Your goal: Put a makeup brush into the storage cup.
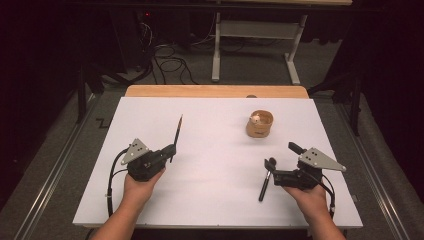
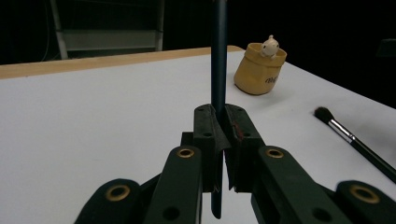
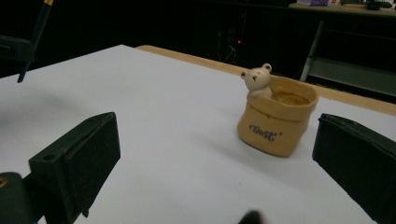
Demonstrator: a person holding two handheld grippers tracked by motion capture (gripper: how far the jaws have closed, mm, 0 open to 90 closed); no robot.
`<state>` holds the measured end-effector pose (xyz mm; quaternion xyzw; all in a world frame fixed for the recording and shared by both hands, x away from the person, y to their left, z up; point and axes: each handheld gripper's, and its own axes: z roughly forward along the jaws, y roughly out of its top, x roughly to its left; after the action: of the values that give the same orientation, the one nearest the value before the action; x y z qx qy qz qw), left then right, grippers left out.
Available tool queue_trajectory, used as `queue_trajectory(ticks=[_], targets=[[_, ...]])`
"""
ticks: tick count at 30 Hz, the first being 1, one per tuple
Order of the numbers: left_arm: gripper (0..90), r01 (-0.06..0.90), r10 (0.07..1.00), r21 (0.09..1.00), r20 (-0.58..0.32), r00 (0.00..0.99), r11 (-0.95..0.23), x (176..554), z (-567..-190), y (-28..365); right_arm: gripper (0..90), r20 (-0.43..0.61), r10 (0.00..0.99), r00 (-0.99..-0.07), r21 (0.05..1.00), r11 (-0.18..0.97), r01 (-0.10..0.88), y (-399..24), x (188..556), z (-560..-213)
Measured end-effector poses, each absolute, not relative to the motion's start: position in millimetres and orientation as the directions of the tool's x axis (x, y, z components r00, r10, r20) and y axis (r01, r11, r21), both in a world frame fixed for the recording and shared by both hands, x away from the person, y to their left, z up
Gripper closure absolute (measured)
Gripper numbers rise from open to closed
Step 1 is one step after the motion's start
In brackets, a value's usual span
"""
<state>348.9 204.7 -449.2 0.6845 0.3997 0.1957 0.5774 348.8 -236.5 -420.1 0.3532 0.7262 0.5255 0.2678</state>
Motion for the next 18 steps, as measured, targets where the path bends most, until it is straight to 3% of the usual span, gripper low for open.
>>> queue_trajectory(ticks=[18], targets=[[83.9, 0.294, 0.772, 0.956, -0.187, 0.607, 0.000, 347, -443, 203, 0.3, -0.057, 0.728, -0.683, 0.965, 0.215, 0.149, -191, 364, -387]])
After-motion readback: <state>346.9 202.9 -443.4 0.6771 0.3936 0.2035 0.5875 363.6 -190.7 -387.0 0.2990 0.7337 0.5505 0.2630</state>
